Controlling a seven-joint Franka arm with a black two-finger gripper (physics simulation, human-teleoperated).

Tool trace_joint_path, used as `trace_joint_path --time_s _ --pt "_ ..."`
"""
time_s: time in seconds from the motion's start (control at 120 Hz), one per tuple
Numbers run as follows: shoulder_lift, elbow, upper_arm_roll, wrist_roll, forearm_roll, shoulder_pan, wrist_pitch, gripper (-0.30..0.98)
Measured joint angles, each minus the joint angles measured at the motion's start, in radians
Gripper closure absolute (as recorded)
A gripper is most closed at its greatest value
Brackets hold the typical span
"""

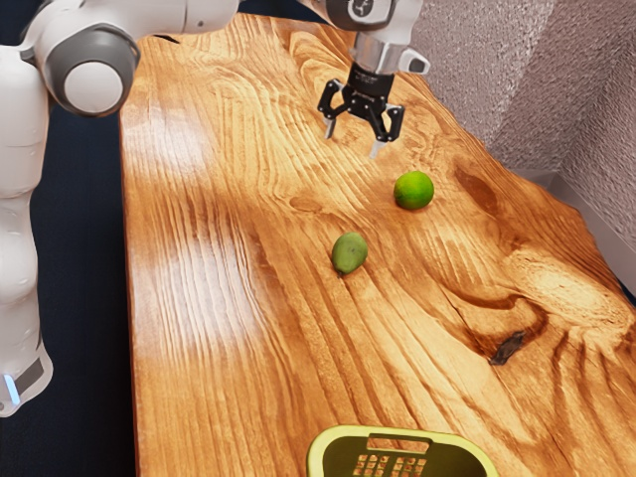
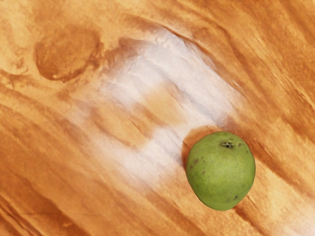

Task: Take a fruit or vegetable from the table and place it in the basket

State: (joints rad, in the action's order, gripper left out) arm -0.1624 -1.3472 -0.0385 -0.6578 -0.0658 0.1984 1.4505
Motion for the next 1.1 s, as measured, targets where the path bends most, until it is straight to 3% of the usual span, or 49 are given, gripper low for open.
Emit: trace_joint_path --time_s 1.1 --pt "-0.006 -0.304 -0.075 0.034 0.000 -0.005 0.283 0.00"
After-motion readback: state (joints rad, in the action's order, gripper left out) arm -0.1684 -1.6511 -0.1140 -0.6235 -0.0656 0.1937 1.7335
